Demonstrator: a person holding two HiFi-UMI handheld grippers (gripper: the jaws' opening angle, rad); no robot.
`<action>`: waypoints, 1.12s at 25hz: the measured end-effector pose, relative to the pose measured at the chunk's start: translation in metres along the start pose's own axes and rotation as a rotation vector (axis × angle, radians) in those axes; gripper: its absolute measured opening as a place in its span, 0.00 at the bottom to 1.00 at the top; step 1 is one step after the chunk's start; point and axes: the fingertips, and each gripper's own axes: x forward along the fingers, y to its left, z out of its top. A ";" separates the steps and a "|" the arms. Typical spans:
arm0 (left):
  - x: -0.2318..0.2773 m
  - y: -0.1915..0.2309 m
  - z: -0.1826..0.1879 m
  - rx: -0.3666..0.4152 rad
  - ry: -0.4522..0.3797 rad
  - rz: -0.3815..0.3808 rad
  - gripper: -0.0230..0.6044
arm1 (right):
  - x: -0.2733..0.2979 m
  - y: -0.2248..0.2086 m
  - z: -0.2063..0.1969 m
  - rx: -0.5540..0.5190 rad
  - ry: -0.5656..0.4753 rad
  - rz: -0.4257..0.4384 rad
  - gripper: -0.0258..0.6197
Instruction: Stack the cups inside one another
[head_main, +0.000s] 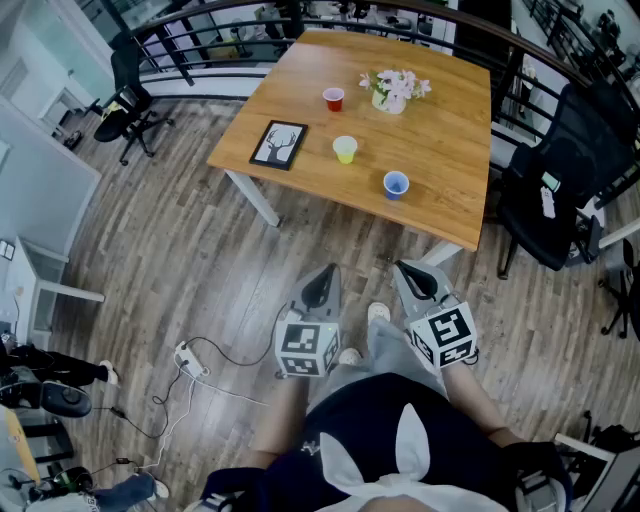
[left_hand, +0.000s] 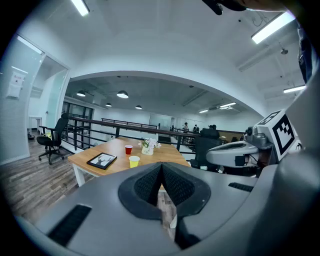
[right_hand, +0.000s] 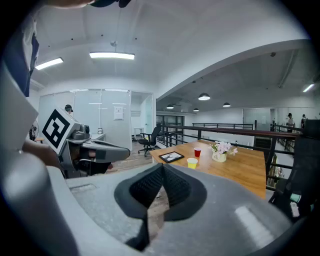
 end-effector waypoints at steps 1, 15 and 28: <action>0.000 0.001 0.000 0.001 0.002 0.003 0.07 | 0.000 0.000 0.000 0.001 0.001 -0.002 0.04; 0.021 0.011 0.006 0.007 0.022 0.030 0.07 | 0.022 -0.029 0.002 0.003 0.013 -0.008 0.04; 0.085 0.021 0.020 0.032 0.051 0.020 0.07 | 0.064 -0.096 0.005 0.028 0.039 -0.014 0.23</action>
